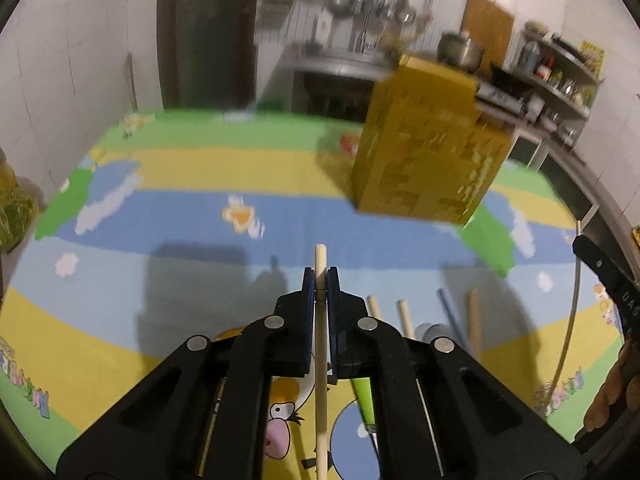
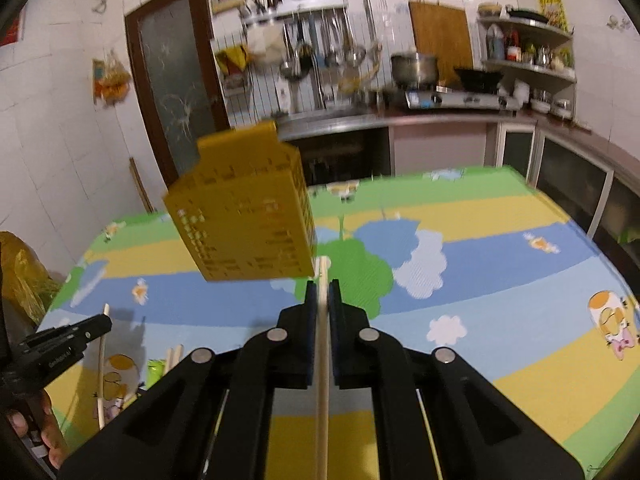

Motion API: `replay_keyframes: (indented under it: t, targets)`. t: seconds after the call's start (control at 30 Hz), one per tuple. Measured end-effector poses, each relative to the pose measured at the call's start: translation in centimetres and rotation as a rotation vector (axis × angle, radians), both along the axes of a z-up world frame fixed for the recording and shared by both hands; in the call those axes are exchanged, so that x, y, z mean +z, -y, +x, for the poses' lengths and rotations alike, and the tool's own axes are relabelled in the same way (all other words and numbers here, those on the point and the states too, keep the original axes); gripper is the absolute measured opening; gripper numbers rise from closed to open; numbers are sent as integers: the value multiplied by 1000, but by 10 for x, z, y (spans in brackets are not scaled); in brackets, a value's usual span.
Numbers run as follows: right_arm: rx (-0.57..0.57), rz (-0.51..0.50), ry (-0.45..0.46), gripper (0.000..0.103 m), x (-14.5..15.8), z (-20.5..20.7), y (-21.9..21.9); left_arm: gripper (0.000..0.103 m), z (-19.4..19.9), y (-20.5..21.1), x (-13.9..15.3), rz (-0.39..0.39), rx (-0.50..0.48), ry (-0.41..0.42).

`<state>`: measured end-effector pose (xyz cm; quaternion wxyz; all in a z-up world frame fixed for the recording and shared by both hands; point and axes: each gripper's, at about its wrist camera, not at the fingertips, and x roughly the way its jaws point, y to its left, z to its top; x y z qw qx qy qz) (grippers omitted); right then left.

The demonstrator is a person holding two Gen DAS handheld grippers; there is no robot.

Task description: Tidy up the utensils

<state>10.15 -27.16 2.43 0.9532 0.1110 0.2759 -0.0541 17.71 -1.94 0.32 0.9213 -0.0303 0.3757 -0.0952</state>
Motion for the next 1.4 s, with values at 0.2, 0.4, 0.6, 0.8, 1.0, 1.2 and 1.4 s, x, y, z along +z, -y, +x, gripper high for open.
replay_keyframes:
  t: [0.2,0.4,0.6,0.8,1.0,1.2,1.4]
  targets:
    - [-29,-55,104,6,17,-28,-9,5,-32,-5,27,-17,-1,149]
    - [-63,-84,172,6,17,-52,-11,5,-56,-8,33,-35,2,239]
    - [-80,-101,286,6,49,-66,-10,5,-65,-4,62,-70,-20,321]
    - [-74,-108,394,6,98,-49,-8,5,-45,15,117,-93,-61,421]
    - [-56,-124,484,6,158,-5,-11,5,1,38,185,-111,-86,537]
    - [-50,-100,519,6,189,57,-10,5,65,63,216,-113,-41,623]
    - [-59,-81,501,6,174,116,-4,5,130,91,195,-93,-5,663]
